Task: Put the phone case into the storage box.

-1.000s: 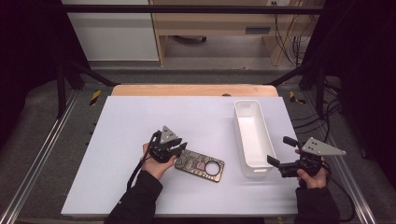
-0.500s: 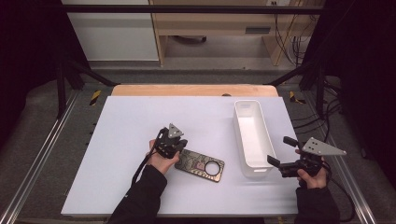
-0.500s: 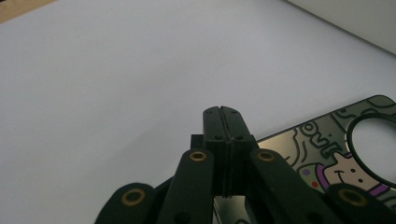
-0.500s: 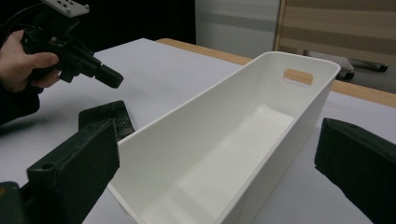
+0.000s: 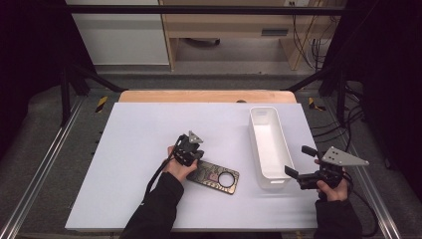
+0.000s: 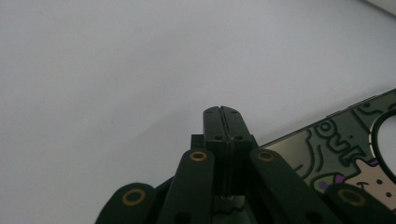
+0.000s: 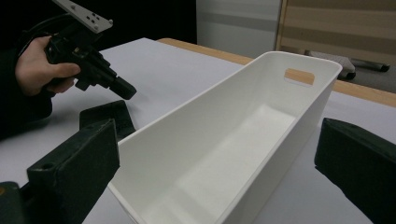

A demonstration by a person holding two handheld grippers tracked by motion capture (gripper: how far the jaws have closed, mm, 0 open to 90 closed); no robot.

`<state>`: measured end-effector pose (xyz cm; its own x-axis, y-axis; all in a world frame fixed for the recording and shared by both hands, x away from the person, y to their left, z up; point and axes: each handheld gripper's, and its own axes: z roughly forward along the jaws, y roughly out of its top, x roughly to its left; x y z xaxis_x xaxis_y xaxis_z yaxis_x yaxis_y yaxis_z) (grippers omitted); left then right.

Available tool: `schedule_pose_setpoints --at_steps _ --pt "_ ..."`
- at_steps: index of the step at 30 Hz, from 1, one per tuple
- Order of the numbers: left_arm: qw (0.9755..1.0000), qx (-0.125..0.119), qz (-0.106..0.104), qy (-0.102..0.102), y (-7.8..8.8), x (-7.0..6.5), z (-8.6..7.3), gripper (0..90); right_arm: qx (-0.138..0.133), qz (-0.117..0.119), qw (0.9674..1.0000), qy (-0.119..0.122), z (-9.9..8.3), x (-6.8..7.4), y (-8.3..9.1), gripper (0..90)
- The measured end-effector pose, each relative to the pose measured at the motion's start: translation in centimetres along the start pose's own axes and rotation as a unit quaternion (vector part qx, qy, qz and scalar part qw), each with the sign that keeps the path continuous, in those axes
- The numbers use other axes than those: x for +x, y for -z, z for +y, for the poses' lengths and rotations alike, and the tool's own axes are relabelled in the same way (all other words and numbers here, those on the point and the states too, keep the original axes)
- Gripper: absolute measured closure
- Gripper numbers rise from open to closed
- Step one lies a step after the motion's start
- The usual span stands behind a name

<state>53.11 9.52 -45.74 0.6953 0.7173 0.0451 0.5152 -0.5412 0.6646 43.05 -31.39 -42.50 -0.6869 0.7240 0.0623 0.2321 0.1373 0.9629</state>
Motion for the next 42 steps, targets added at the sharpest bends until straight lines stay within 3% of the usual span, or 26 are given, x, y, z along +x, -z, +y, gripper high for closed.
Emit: schedule_pose_setpoints --at_steps 16,25,42 --pt "0.9998 0.02 -0.008 -0.004 -1.1 0.3 -0.3 89.1 0.0 0.001 1.0 -0.001 0.0 0.0 0.1 0.4" --pt "0.9988 0.042 -0.015 -0.021 -0.7 0.1 -0.2 89.2 0.0 0.002 1.0 0.0 0.0 0.0 0.0 0.4" --pt "0.9969 0.057 -0.027 -0.047 1.0 -0.7 -1.8 89.3 0.003 0.003 1.0 -0.001 0.0 0.0 -0.1 0.4"
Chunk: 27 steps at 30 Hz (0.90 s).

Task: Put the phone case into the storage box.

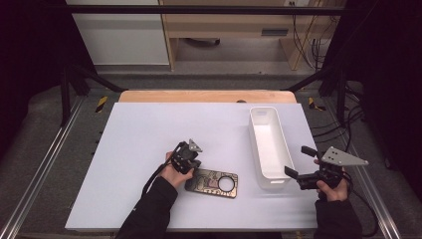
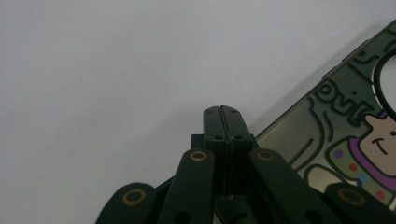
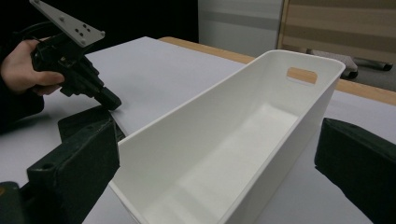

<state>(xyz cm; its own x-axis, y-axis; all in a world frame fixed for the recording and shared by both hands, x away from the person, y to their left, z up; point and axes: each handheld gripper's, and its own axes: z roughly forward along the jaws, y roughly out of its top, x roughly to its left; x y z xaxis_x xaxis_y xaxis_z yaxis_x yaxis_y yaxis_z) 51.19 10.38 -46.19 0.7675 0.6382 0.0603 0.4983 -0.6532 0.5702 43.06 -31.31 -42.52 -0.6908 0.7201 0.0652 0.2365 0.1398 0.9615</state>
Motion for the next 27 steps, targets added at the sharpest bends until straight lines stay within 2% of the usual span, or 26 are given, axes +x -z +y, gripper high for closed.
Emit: schedule_pose_setpoints --at_steps 15,27 --pt "0.9998 0.002 -0.015 -0.016 1.4 -1.3 -1.9 89.3 0.0 0.001 1.0 0.001 0.0 0.0 0.0 0.4" --pt "0.9994 0.001 -0.028 -0.02 2.3 -2.3 -3.2 89.3 -0.002 0.003 1.0 0.001 0.1 0.1 0.1 0.4"
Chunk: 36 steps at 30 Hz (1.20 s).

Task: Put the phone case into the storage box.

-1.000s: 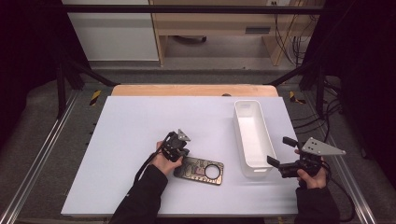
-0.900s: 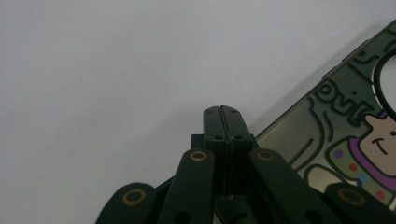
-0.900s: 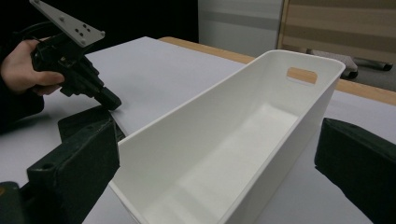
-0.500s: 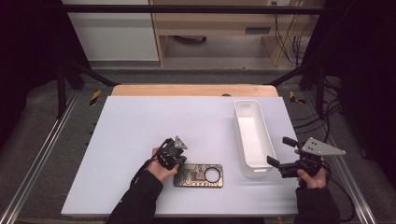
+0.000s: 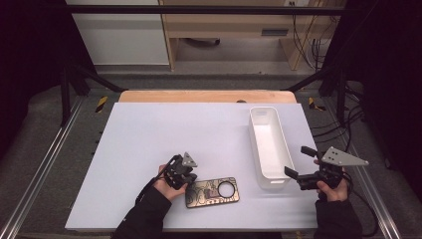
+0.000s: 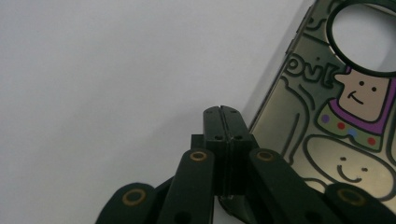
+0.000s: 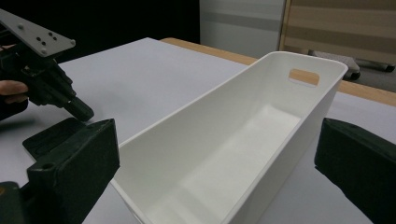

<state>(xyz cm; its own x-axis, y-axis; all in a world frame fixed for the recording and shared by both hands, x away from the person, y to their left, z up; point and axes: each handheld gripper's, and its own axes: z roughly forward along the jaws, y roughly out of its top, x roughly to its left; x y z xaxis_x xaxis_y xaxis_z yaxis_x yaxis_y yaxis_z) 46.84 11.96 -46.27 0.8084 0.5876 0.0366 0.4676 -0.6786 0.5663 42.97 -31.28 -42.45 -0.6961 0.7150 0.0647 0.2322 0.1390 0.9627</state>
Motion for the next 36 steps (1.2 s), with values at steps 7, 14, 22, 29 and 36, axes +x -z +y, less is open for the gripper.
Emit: schedule_pose_setpoints --at_steps 7,14,22,29,36 --pt "1.0 -0.001 -0.005 -0.001 0.4 -0.6 -0.7 89.3 0.0 0.001 1.0 -0.001 0.0 0.0 0.0 0.4" --pt "1.0 0.002 -0.006 -0.005 0.5 -1.2 -1.2 89.3 -0.001 0.002 1.0 0.0 0.0 0.0 0.1 0.4" --pt "0.9999 -0.016 -0.001 -0.003 1.2 -0.9 -1.1 89.2 -0.002 0.002 1.0 0.0 0.0 0.0 0.1 0.4" --pt "0.9985 -0.054 0.001 0.006 3.1 -0.5 -0.5 79.6 -0.001 0.003 1.0 0.001 0.0 0.0 0.0 0.4" --pt "0.996 -0.086 -0.02 0.012 4.3 -0.2 0.2 57.4 -0.002 0.003 1.0 0.002 0.0 0.0 0.0 0.4"
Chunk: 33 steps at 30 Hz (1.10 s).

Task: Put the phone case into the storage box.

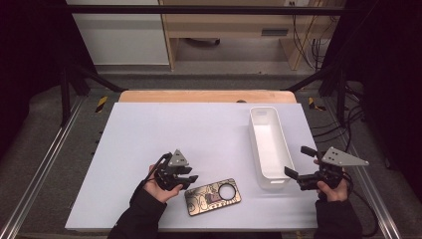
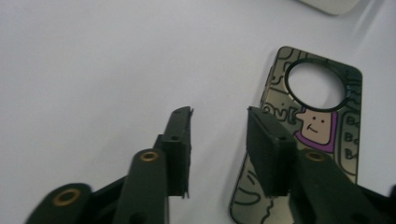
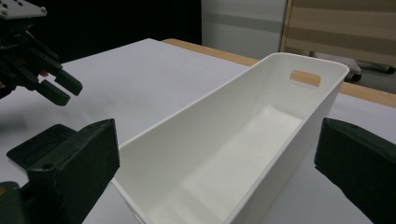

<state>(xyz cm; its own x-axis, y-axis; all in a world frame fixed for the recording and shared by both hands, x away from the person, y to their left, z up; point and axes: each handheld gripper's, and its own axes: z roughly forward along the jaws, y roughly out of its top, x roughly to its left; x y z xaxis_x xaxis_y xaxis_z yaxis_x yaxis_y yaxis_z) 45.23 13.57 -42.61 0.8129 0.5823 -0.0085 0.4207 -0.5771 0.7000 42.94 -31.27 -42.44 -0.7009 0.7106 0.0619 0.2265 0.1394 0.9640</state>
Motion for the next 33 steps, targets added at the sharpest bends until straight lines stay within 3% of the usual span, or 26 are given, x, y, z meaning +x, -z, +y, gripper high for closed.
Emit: schedule_pose_setpoints --at_steps 4,7,10,14,17,24,33 --pt "0.9996 -0.021 -0.017 0.004 0.4 0.1 0.6 42.8 0.0 0.0 1.0 0.0 0.0 0.0 0.0 0.4" --pt "0.9992 -0.024 -0.033 0.002 0.5 0.0 1.0 33.1 0.0 0.0 1.0 0.001 0.0 0.0 0.0 0.4" --pt "0.9989 -0.034 -0.033 -0.002 0.5 -0.4 1.2 26.9 0.0 0.0 1.0 0.001 0.0 0.0 0.0 0.4" --pt "0.9988 -0.045 -0.016 -0.011 0.6 -0.8 1.5 15.3 0.0 0.0 1.0 0.002 0.0 0.0 0.0 0.4" --pt "0.9989 -0.041 -0.014 -0.018 0.8 -1.2 1.9 5.3 -0.001 0.0 1.0 0.002 0.0 0.0 0.1 0.4" --pt "0.9982 -0.041 -0.023 -0.038 1.2 -2.1 2.5 0.0 -0.001 0.0 1.0 0.003 0.0 0.0 0.1 0.4" --pt "0.9978 -0.009 -0.035 -0.056 0.6 -3.1 3.3 0.0 -0.002 0.0 1.0 0.004 0.1 0.0 0.2 0.4"
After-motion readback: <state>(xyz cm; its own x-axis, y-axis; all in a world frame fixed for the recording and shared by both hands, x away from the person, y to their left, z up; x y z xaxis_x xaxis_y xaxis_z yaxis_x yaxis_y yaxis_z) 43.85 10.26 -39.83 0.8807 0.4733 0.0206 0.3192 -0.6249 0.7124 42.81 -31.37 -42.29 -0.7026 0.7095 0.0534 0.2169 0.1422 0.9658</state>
